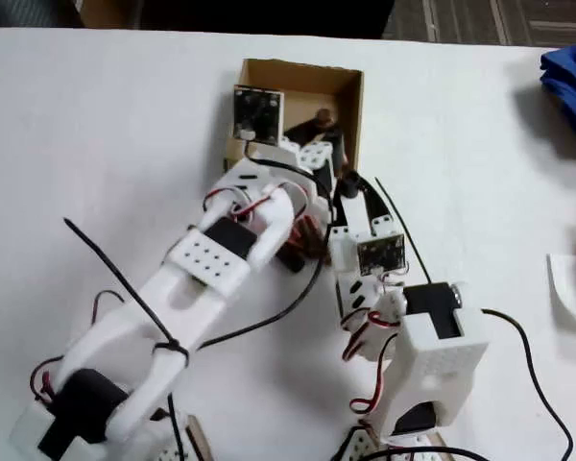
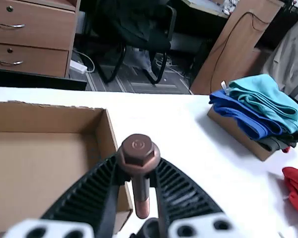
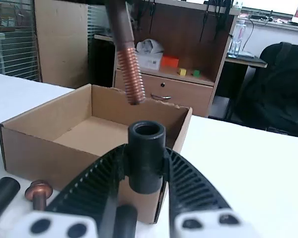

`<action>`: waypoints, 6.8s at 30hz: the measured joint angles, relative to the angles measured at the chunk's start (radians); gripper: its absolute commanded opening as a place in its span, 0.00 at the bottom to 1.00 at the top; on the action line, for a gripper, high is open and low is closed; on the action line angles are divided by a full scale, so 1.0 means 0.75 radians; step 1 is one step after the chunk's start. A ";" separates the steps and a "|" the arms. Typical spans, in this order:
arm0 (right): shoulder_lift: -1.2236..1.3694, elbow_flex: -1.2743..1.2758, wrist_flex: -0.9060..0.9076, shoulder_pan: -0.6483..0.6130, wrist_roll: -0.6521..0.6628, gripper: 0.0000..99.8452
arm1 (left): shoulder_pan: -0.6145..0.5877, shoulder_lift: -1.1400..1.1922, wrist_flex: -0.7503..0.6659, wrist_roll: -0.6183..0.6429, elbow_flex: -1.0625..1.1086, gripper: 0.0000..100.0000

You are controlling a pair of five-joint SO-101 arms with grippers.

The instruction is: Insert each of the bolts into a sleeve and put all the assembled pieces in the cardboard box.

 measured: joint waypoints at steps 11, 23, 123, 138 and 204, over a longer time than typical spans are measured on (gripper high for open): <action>0.000 0.000 0.000 0.000 -0.006 0.02 | 0.110 0.000 0.065 -0.164 -0.016 0.03; 0.000 -0.012 0.000 0.006 -0.006 0.02 | 0.074 0.000 0.084 -0.174 -0.018 0.03; -0.630 -1.066 2.719 0.023 -0.458 0.02 | -0.767 -0.090 0.495 -0.286 0.442 0.26; 0.241 -2.561 3.564 0.047 -0.415 0.02 | -0.767 -0.090 0.495 -0.286 0.442 0.26; 0.933 -3.609 4.386 0.127 -0.082 0.02 | -0.761 -0.090 0.495 -0.286 0.442 0.26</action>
